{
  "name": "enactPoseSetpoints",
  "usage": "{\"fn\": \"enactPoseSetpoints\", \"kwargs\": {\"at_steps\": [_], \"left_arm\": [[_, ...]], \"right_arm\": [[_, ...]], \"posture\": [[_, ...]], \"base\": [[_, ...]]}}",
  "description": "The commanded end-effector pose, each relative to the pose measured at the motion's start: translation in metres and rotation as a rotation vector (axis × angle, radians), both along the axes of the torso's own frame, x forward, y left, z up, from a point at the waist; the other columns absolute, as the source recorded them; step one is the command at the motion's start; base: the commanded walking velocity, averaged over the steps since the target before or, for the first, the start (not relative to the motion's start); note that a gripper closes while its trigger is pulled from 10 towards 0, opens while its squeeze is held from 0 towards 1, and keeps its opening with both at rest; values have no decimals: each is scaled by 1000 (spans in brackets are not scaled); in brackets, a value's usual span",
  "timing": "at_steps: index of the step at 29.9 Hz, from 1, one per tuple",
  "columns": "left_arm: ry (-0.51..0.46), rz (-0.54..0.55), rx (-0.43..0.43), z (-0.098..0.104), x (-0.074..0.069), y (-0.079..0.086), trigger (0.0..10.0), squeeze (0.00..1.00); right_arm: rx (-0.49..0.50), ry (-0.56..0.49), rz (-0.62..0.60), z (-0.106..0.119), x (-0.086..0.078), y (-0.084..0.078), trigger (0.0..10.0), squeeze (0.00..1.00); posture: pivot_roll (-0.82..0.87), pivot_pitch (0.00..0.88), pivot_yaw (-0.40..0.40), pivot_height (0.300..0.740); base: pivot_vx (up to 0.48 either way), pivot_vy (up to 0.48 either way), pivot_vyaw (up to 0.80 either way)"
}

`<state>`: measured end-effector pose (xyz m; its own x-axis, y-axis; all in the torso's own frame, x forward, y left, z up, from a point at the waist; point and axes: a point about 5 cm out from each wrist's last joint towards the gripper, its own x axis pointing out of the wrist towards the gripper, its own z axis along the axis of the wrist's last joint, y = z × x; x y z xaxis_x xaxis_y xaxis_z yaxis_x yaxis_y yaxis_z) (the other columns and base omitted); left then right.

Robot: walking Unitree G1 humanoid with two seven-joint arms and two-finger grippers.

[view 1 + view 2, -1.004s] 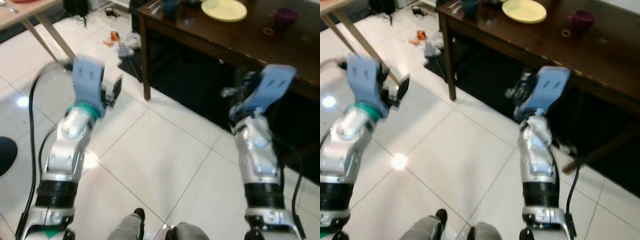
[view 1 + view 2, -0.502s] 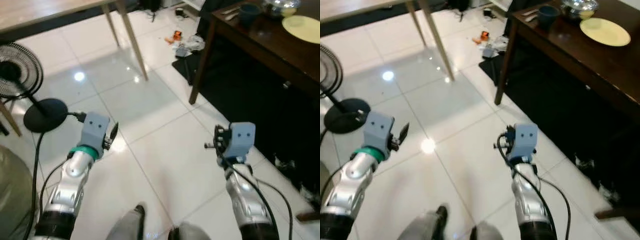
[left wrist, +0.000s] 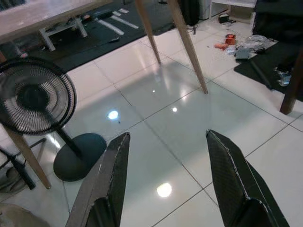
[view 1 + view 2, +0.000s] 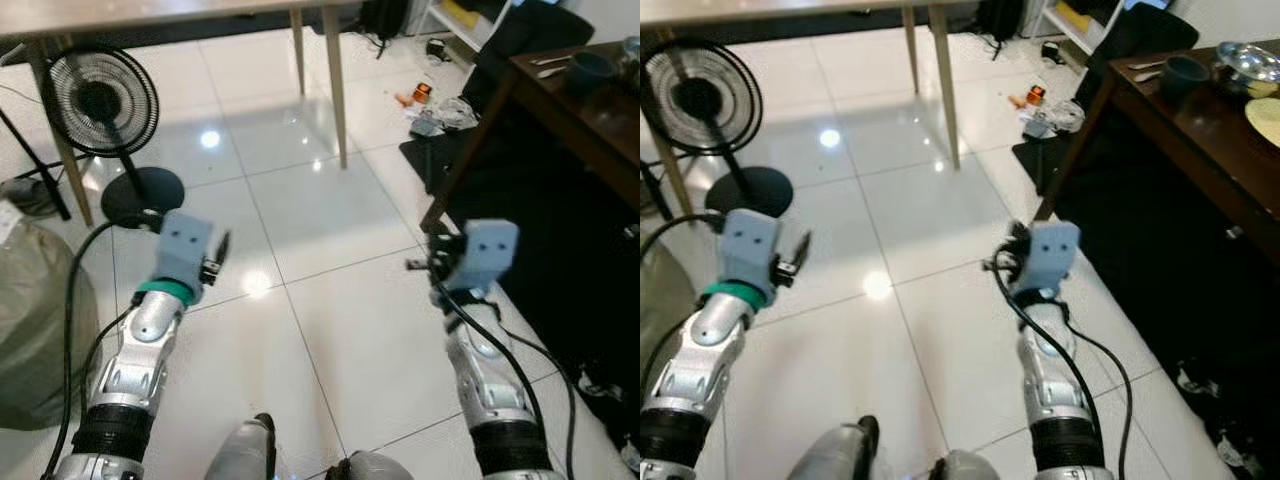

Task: Setting the table

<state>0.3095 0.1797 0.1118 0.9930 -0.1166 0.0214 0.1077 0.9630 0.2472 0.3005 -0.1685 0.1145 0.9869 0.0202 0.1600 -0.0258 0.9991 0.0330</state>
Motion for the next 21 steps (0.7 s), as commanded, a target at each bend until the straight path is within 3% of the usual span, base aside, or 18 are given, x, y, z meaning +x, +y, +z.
{"fn": "enactPoseSetpoints", "kwargs": {"at_steps": [1,12,21], "left_arm": [[7,-6,-9,-4,1,-3,10000,0],[-6,-16,-14,-2,5,-6,10000,0],[-9,-16,-13,-2,8,-6,10000,0]], "right_arm": [[3,3,-41,-2,-1,-9,10000,0],[-64,-9,-66,0,-1,-22,10000,0],[-46,3,-99,-3,-1,-28,10000,0]], "posture": [[47,0,4,740],[39,0,11,740],[38,0,12,740]], "base": [[458,0,0],[460,0,0],[464,0,0]]}}
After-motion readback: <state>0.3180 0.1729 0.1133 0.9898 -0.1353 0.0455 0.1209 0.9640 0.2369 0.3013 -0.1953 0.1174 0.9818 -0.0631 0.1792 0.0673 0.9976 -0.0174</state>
